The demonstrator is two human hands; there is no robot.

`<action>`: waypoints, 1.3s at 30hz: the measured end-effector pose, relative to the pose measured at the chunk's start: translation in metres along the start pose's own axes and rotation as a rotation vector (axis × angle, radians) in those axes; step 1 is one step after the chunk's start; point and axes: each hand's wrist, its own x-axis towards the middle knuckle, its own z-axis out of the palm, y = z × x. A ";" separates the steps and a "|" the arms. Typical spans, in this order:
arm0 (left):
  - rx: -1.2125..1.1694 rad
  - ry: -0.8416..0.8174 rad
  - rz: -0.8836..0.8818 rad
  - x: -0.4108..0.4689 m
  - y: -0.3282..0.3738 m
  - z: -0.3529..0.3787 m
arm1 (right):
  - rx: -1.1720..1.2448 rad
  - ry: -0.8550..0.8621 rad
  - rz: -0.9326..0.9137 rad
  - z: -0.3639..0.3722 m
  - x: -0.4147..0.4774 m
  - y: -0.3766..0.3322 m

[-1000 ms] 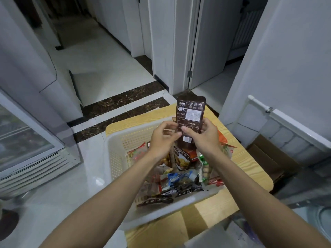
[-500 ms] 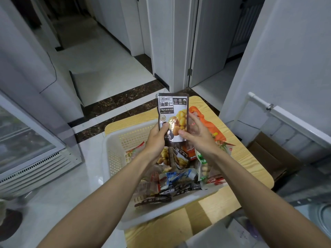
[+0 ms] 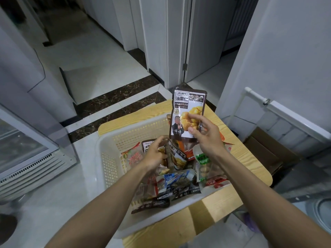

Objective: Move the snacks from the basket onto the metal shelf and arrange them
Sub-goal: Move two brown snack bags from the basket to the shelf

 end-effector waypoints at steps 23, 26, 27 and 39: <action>0.005 0.310 0.347 -0.046 0.036 -0.048 | 0.132 0.016 -0.029 0.004 -0.004 -0.054; 0.012 0.370 0.368 -0.067 0.048 -0.052 | 0.172 0.006 -0.044 0.004 -0.015 -0.069; 0.007 0.385 0.375 -0.073 0.051 -0.053 | 0.192 0.014 -0.053 0.002 -0.018 -0.074; -0.219 0.328 0.456 -0.176 0.081 -0.042 | 0.178 0.097 -0.077 -0.014 -0.142 -0.120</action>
